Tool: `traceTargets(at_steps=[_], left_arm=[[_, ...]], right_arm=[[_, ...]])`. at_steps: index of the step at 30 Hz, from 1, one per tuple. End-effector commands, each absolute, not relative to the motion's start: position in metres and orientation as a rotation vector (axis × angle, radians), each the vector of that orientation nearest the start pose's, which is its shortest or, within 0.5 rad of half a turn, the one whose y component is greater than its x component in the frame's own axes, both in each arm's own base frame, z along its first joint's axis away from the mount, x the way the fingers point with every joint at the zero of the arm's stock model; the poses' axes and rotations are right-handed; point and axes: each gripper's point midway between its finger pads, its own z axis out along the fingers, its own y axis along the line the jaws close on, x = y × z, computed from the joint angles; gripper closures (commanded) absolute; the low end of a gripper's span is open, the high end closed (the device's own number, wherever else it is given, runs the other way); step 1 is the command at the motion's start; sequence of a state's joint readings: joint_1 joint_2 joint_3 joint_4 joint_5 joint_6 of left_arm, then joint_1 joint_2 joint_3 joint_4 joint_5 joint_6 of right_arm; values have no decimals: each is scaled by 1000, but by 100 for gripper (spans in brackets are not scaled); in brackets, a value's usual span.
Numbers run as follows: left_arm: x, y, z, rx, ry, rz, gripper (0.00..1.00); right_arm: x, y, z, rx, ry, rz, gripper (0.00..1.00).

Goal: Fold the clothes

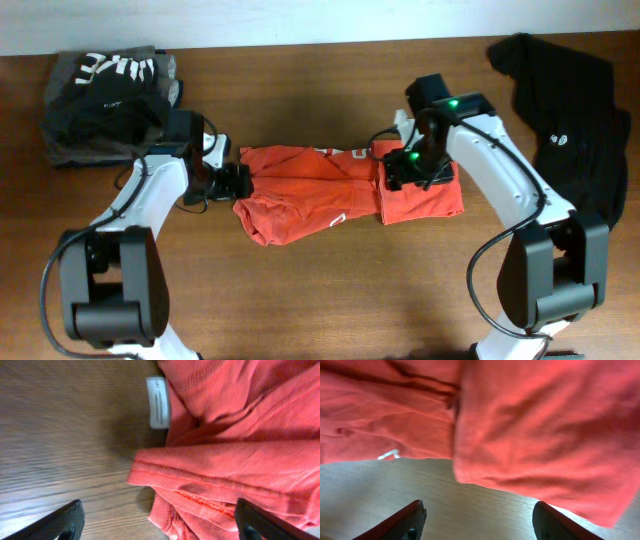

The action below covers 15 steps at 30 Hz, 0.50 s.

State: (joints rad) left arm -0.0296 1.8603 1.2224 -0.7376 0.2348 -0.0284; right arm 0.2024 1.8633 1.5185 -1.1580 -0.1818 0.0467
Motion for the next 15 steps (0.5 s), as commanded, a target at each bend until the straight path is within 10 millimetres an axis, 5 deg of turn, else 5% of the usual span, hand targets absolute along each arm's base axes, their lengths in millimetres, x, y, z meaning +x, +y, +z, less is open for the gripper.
traceTargets(at_steps=[1, 8, 15], left_arm=[[367, -60, 24, 177, 2953, -432, 1], [359, -78, 15, 300, 2950, -598, 1], [349, -91, -23, 294, 3028, -702, 2]], right_arm=[[354, 97, 108, -264, 3041, 278, 27], [357, 95, 108, -271, 3031, 277, 27], [358, 96, 108, -271, 3024, 277, 27]])
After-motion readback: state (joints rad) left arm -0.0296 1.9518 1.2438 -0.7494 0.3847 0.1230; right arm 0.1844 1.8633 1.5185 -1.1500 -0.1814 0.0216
